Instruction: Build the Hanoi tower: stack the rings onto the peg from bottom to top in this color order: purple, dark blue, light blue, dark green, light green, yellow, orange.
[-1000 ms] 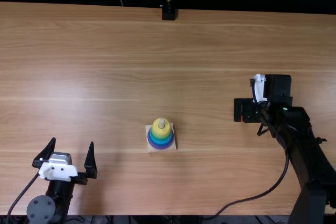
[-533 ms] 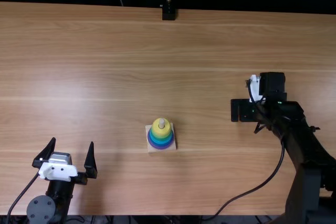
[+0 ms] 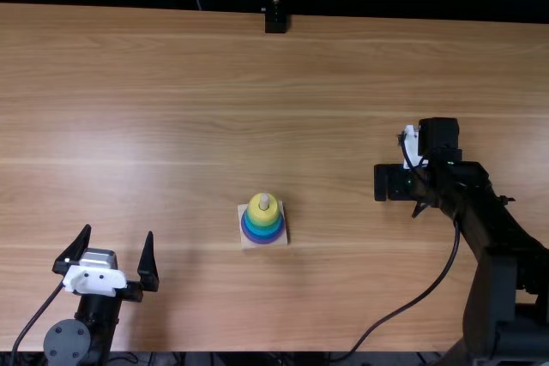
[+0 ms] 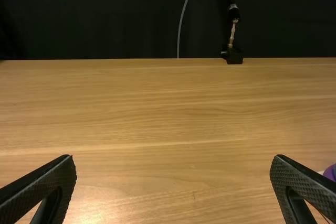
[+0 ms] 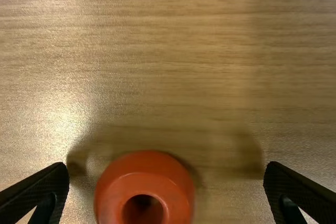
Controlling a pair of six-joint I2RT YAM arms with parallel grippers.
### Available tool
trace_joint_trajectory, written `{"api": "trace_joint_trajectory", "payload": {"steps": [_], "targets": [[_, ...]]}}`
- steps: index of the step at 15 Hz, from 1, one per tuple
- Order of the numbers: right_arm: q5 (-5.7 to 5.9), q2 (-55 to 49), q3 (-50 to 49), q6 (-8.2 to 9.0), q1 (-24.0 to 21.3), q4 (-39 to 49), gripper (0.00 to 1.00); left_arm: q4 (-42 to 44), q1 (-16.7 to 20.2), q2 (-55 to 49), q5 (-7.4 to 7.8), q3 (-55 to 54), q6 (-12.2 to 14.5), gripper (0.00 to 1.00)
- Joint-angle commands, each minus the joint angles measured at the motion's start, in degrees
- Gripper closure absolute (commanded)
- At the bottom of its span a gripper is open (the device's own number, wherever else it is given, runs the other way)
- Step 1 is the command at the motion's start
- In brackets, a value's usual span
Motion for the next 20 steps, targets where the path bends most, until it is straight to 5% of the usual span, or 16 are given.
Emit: {"api": "trace_joint_trajectory", "payload": {"steps": [1, 3, 4, 5, 7, 14, 20], "targets": [[-0.56, 0.99, 1.86, 0.44, -0.48, 0.06, 0.00, 0.34, 0.45, -0.67, 0.25, -1.74, 0.69, 0.00], [-0.56, 0.99, 1.86, 0.55, -0.48, 0.59, 0.00, 0.34, 0.45, -0.67, 0.25, -1.74, 0.69, 0.00], [-0.56, 1.08, 1.86, 0.55, -0.48, 0.80, 0.43, 0.34, 0.45, -0.67, 0.25, -1.74, 0.69, 0.00], [-0.67, 1.08, 1.86, 0.55, -0.48, 0.91, 0.73, 0.34, 0.45, -0.67, 0.25, -1.74, 0.69, 0.00], [-0.77, 1.08, 1.78, 0.02, -0.48, 0.27, 1.00, 0.34, 0.45, -0.67, 0.25, -1.74, 0.69, 0.00], [-0.77, 0.73, 4.50, -0.19, -0.04, -2.15, 1.00, 0.34, 0.45, -0.67, 0.25, -1.74, 0.69, 0.00], [-0.88, -0.06, 17.42, -0.08, 5.93, -27.36, 1.00, 0.34, 0.45, -0.67, 0.25, -1.74, 0.69, 0.00]]}}
